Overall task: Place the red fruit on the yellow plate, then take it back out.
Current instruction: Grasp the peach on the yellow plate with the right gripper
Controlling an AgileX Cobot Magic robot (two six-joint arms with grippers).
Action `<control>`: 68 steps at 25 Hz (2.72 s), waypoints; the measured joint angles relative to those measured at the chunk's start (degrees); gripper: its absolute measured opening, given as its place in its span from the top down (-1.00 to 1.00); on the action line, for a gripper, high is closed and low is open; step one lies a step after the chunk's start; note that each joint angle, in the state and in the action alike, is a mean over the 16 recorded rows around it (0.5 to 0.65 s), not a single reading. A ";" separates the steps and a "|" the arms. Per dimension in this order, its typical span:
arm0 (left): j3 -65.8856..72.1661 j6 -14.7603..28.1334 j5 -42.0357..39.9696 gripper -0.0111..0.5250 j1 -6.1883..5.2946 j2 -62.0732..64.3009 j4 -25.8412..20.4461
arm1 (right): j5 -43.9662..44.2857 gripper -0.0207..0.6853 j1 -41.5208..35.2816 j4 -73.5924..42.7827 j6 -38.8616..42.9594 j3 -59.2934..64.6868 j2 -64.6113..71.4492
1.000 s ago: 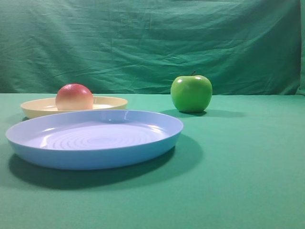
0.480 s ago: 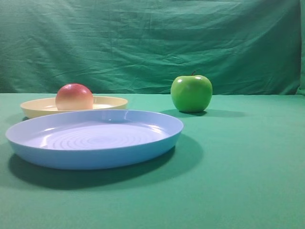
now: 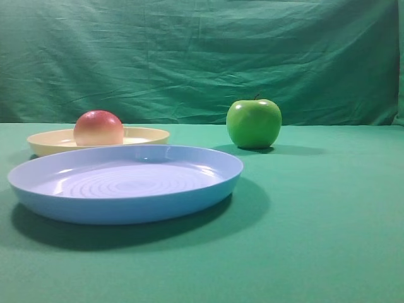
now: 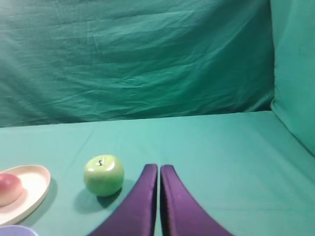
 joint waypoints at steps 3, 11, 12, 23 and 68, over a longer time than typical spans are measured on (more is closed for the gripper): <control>0.00 0.00 0.00 0.96 0.00 0.00 0.00 | 4.12 0.94 4.99 -0.04 -0.47 -5.82 5.85; 0.00 0.00 0.00 0.96 0.00 0.00 0.00 | 11.55 0.94 16.98 0.66 -2.37 -17.10 21.48; 0.00 0.00 0.00 0.96 0.00 0.00 0.00 | 12.02 0.94 18.07 0.97 -2.80 -18.27 23.45; 0.00 0.00 0.00 0.96 0.00 0.00 0.00 | 14.16 0.94 23.23 7.47 -7.75 -30.14 43.25; 0.00 0.00 0.00 0.96 0.00 0.00 0.00 | 12.30 -0.94 25.81 18.42 -30.04 -92.97 116.27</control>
